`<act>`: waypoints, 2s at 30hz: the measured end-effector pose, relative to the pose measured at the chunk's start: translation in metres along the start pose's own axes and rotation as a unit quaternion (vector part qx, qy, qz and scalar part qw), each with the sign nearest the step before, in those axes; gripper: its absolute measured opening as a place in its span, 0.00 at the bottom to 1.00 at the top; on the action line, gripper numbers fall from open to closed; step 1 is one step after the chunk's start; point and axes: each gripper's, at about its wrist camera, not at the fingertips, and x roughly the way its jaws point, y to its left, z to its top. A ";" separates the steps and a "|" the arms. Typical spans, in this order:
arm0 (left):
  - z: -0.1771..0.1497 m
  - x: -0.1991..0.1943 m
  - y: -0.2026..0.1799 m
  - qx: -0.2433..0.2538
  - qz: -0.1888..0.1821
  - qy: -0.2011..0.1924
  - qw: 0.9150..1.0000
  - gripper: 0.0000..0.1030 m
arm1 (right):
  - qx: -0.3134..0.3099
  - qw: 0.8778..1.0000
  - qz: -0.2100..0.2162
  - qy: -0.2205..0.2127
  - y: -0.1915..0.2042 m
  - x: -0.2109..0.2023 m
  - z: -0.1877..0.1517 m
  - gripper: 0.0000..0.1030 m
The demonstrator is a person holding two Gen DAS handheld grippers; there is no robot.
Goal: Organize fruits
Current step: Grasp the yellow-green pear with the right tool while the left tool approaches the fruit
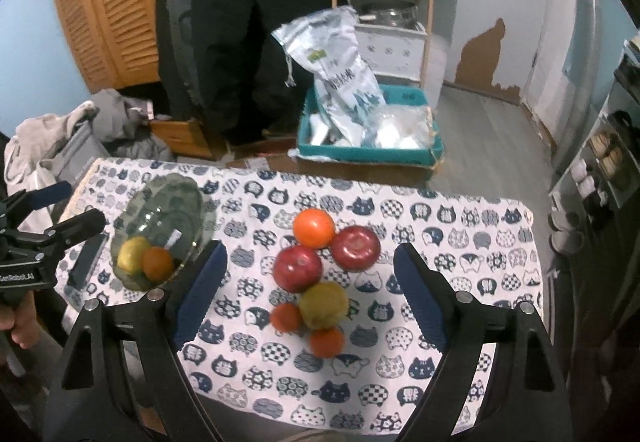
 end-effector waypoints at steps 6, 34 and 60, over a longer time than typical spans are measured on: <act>-0.008 0.030 -0.004 -0.005 0.010 0.032 0.999 0.99 | 0.007 0.999 -0.010 0.033 -0.009 0.029 -0.010 0.83; -0.046 0.150 -0.032 0.038 0.034 0.143 0.988 0.99 | 0.044 0.980 -0.010 0.195 -0.029 0.168 -0.064 0.83; -0.059 0.181 -0.054 0.051 0.010 0.178 0.983 0.99 | 0.095 0.969 0.048 0.222 -0.041 0.205 -0.087 0.66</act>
